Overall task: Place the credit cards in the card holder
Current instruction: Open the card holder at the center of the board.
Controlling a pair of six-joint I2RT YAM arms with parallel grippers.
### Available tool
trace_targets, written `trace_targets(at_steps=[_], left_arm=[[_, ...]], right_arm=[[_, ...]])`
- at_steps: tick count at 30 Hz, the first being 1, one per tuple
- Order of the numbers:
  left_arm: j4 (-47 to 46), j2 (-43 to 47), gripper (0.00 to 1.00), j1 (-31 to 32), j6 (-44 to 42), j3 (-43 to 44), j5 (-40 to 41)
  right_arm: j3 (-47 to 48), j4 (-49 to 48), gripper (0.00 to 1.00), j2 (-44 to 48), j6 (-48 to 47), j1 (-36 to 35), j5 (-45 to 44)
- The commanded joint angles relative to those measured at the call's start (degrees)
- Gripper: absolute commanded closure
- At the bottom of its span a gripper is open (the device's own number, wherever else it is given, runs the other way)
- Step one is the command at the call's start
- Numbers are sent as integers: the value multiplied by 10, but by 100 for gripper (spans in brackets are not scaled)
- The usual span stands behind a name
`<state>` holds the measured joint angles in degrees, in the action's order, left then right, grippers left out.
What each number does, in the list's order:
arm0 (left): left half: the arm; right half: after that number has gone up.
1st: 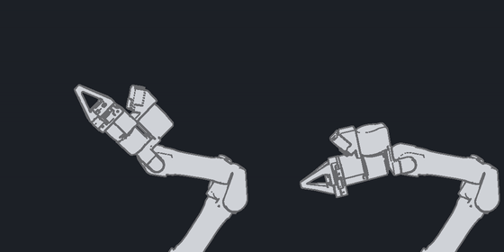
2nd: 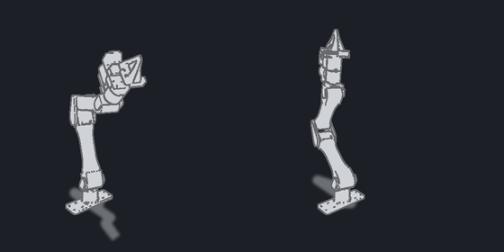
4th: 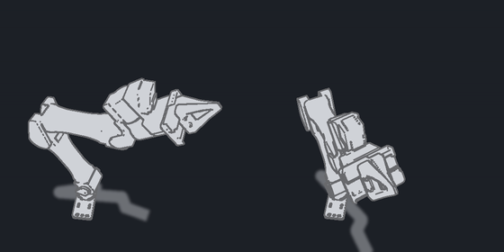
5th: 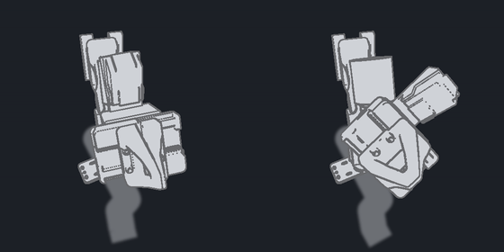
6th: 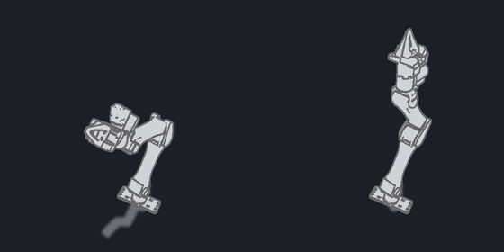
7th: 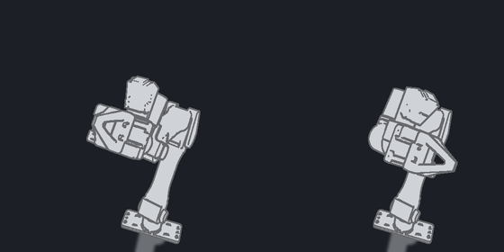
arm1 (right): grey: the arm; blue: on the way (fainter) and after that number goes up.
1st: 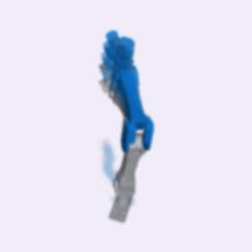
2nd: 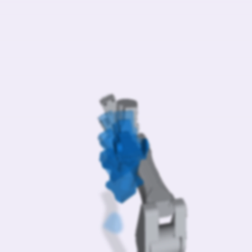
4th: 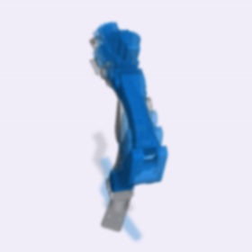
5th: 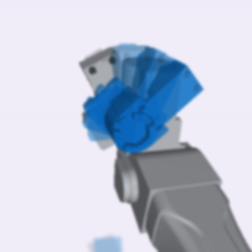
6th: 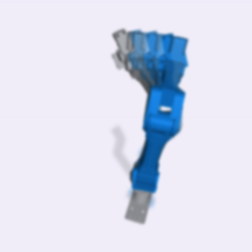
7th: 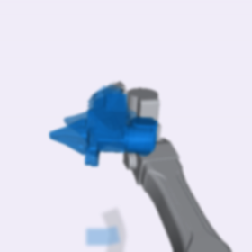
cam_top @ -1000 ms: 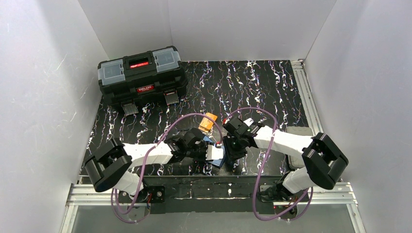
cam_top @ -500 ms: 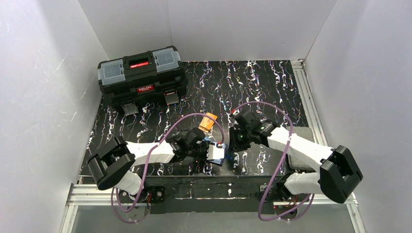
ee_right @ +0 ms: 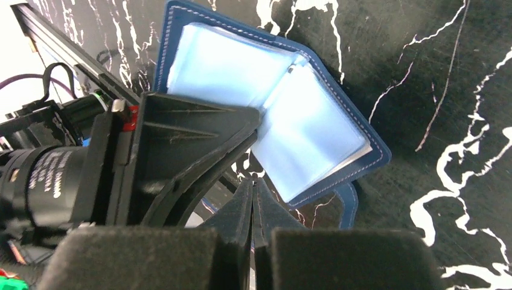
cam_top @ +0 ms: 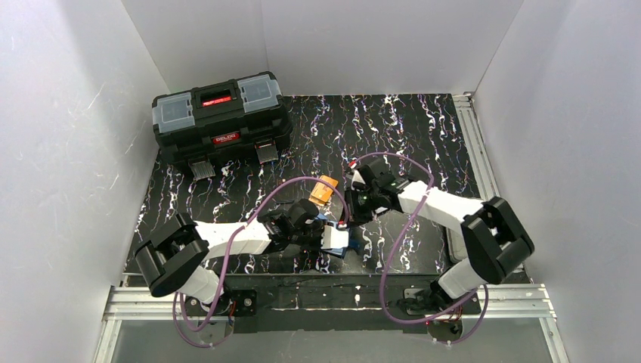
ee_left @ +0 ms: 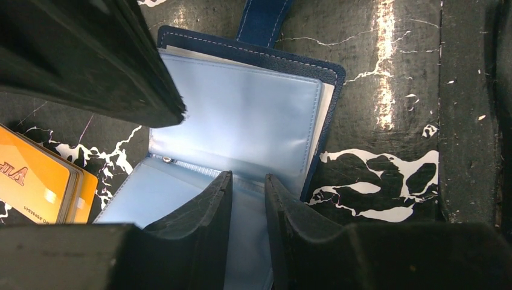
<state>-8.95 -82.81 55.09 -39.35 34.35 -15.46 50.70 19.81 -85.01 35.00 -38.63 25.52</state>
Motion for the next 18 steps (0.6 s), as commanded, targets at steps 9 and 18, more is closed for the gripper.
trace_targets(at_steps=[9, 18], left_arm=[[71, 60, 77, -3, 78, 20, 42], [95, 51, 80, -37, 85, 42, 42]], right_arm=[[22, 6, 99, -123, -26, -12, -18], [48, 51, 99, -148, -51, -44, -73]])
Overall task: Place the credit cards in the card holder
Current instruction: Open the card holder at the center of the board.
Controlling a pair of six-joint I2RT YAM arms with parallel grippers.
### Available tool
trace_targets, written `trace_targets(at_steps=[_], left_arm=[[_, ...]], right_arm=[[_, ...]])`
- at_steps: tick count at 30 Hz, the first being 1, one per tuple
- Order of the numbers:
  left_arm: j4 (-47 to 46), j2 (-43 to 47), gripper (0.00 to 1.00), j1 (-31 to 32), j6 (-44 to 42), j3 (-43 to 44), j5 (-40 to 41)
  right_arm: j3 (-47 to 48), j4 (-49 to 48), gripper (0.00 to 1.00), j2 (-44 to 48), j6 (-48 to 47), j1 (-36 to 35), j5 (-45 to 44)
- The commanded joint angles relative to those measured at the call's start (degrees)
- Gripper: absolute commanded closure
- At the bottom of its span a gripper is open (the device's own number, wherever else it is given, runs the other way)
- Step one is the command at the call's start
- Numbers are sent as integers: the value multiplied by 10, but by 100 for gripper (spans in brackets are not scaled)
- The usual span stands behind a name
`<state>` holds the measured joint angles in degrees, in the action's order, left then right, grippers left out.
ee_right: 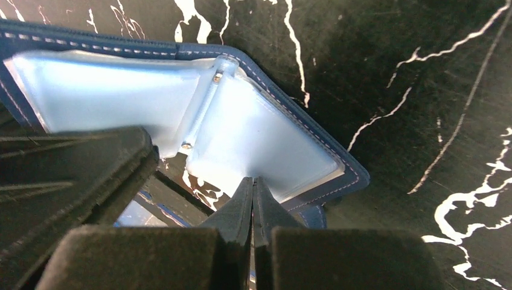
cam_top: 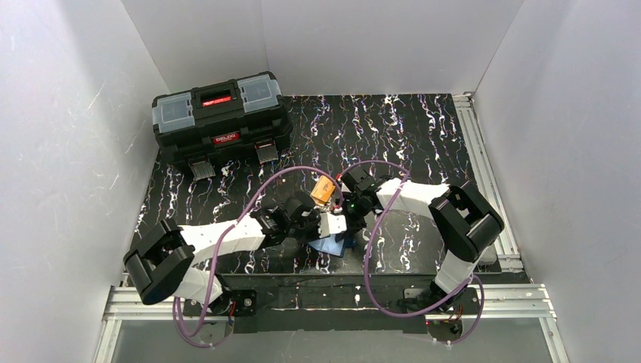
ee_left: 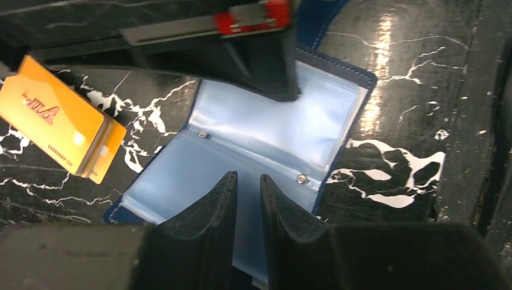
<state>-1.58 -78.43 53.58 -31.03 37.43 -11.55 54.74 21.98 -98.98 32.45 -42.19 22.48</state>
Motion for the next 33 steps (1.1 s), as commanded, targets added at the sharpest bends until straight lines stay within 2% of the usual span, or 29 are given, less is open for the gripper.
trace_targets(at_steps=[1, 10, 23, 33], left_arm=[[22, 6, 81, -29, -4, 13, 3], [2, -18, 82, -58, -110, -18, -10], [94, -51, 86, -51, -222, -7, -50], [177, 6, 89, -20, -222, -16, -72]], right_arm=[[5, 30, 99, -6, -27, -9, -45], [-9, 27, 99, 3, -29, -9, -47], [-40, 34, 99, 38, -35, -9, -59], [-37, 26, 99, 37, -50, -9, -30]])
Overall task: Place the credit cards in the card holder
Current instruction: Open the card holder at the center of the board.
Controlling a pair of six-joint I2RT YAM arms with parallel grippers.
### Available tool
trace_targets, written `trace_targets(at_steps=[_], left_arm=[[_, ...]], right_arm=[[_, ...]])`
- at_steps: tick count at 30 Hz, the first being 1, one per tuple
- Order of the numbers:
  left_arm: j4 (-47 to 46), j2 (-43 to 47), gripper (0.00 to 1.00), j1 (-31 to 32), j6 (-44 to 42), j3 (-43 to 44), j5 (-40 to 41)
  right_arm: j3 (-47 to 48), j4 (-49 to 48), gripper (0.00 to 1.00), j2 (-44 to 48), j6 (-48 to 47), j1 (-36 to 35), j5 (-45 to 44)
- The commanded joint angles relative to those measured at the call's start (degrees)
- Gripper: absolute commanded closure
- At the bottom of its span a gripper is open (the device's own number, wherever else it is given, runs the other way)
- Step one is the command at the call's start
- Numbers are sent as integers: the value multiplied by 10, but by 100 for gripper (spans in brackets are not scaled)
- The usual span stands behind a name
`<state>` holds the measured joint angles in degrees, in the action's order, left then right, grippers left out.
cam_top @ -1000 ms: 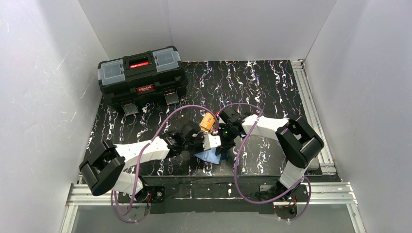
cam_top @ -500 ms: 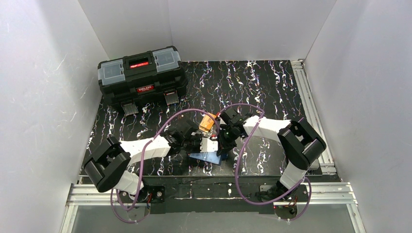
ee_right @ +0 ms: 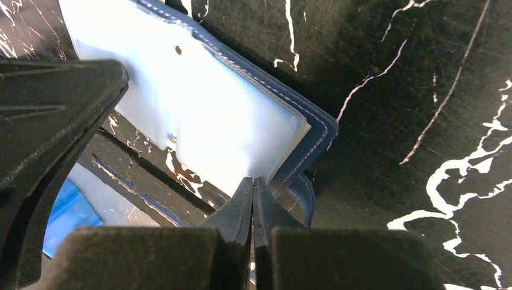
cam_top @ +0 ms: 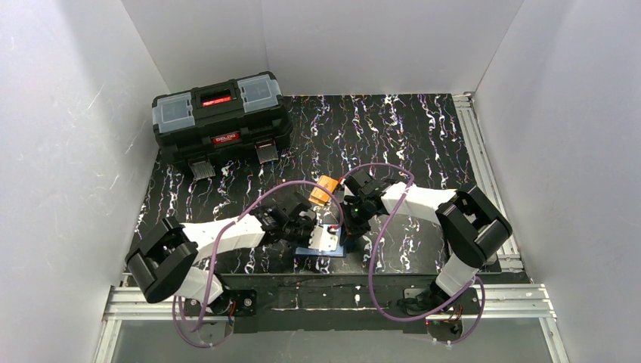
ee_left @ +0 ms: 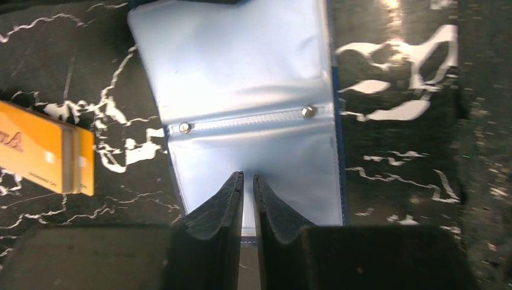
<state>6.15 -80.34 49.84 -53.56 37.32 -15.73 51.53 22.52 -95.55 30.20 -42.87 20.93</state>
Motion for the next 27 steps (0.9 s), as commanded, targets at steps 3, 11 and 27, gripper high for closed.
trace_targets(at_steps=[3, 11, 27], left_arm=[[109, 40, 89, 26, 11, -21, -32], [77, 23, 87, 25, 18, -11, 10], [115, 47, 82, 26, 39, 60, 42]], right_arm=[[4, 22, 99, 0, -30, -2, -16], [4, 33, 89, 19, -20, -2, -50], [77, 117, 86, 135, 0, -32, -244]])
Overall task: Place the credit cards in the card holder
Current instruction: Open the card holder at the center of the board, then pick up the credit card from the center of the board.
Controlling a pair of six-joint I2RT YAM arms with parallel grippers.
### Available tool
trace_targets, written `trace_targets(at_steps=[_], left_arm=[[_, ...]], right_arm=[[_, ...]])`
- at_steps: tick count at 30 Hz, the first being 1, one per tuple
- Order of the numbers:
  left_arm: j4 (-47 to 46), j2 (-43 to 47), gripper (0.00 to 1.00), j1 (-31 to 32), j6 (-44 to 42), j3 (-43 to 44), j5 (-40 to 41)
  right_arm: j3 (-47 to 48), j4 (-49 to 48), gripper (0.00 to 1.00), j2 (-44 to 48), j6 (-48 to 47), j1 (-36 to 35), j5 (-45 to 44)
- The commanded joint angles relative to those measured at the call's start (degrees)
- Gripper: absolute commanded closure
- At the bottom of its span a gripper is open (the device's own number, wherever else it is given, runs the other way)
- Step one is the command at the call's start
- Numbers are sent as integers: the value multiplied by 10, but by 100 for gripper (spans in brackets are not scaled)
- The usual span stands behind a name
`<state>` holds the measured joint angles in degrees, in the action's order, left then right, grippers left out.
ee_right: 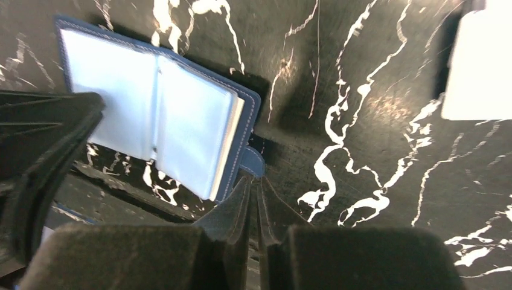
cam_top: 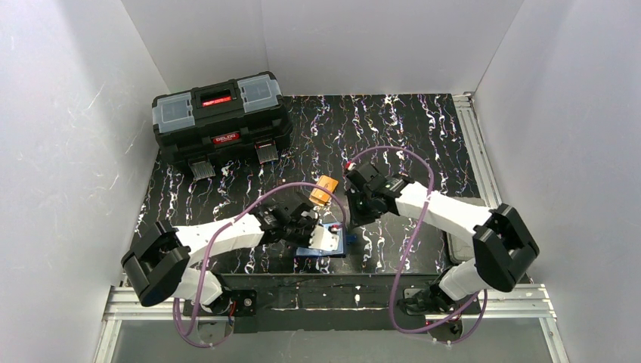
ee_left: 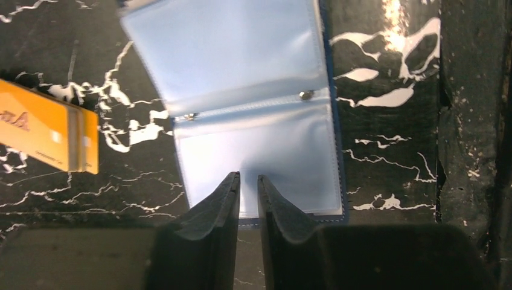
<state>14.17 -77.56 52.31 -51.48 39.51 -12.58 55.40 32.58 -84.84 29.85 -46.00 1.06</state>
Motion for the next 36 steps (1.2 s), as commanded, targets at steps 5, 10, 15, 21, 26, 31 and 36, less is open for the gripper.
trace_targets(at_steps=[5, 10, 15, 21, 26, 31, 36], left_arm=[[53, 34, 69, 1, 39, 68, 12], [65, 41, 57, 1, 50, 77, 15], [64, 41, 50, 1, 59, 84, 13], [57, 47, 43, -4, 82, 98, 33], [45, 73, 37, -26, 121, 127, 61], [50, 125, 29, -108, 204, 158, 59], [70, 155, 7, -231, 259, 169, 57]], right_arm=[[70, 39, 88, 28, 1, -1, -65], [95, 53, 89, 36, -2, -1, -94], [107, 38, 60, 60, -5, 3, -143], [148, 88, 2, 44, 34, 16, -185], [147, 73, 2, 37, 49, 26, -185], [159, 30, 8, 22, 15, 36, -143], [208, -29, 13, -14, -29, 36, -115]])
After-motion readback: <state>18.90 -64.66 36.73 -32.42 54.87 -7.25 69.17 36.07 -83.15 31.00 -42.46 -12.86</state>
